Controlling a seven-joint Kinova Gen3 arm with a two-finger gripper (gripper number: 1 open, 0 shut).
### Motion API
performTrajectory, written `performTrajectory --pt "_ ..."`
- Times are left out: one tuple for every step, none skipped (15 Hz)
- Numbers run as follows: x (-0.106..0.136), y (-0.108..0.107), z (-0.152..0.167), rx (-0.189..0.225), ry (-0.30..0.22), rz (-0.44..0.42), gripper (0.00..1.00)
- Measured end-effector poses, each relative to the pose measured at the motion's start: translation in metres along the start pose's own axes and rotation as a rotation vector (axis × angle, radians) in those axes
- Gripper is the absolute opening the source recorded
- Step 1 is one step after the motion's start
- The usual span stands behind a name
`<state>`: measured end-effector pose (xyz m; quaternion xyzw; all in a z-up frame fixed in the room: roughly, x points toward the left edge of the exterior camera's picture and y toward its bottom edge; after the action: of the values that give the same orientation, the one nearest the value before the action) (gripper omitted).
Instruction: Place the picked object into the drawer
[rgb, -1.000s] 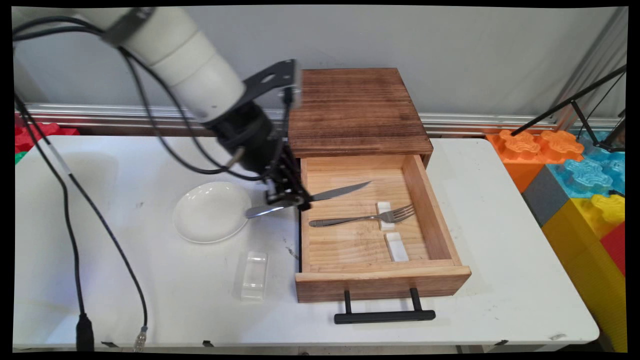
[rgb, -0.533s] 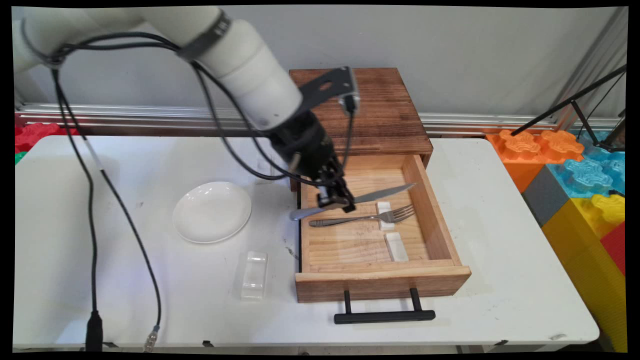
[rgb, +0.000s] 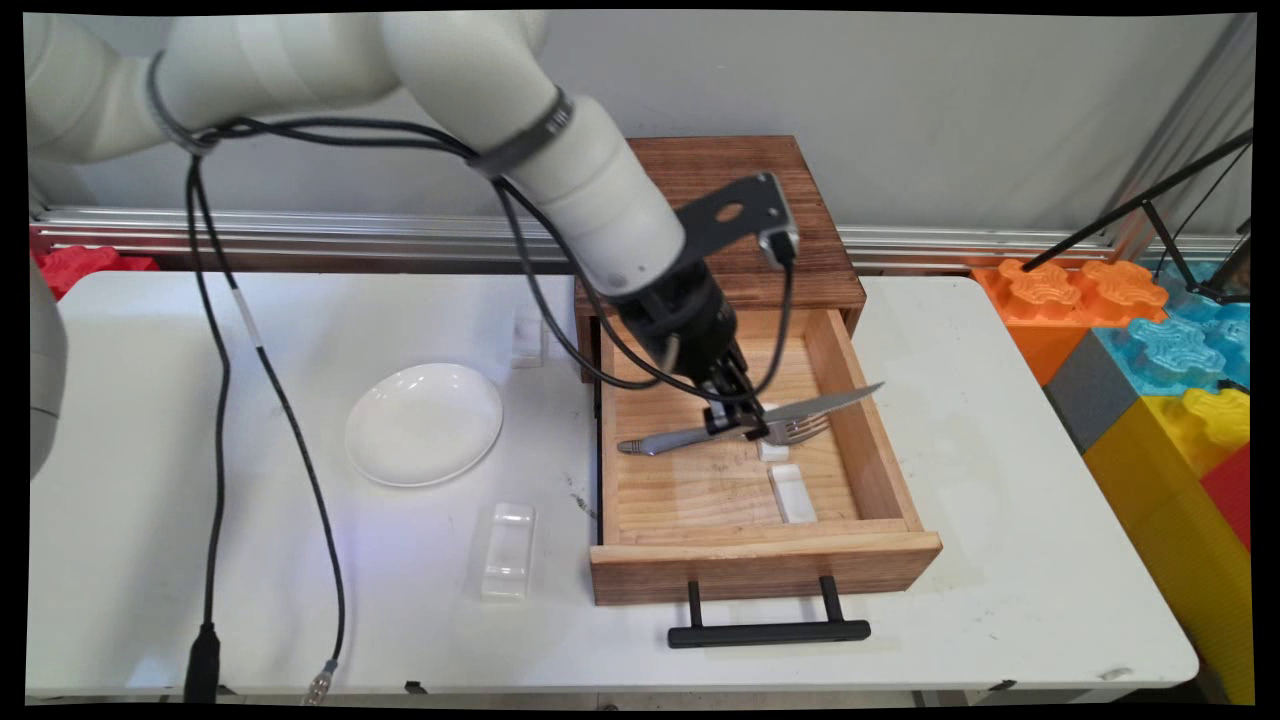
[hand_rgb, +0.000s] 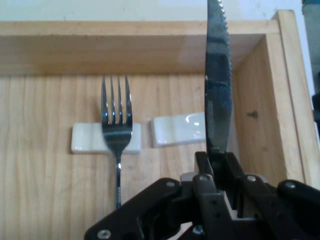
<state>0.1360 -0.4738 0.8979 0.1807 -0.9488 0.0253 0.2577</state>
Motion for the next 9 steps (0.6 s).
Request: performTrajectory --pt "0.001 0.000 0.008 0.001 0.000 -0.002 0.00" --pt "0.002 -0.001 0.013 0.001 -0.001 -0.003 0.00" --pt "0.003 -0.001 0.021 0.000 -0.003 -0.005 0.00" --pt "0.003 -0.002 0.029 0.000 -0.007 -0.005 0.00" --pt "0.002 -0.002 0.036 0.000 -0.010 -0.006 0.00" --pt "0.002 -0.002 0.040 0.000 -0.013 -0.006 0.00" --pt "0.000 -0.002 0.046 0.000 -0.018 -0.006 0.00" --pt "-0.001 -0.002 0.052 -0.001 -0.023 -0.006 0.00" --pt "-0.003 -0.002 0.057 -0.001 -0.029 -0.006 0.00"
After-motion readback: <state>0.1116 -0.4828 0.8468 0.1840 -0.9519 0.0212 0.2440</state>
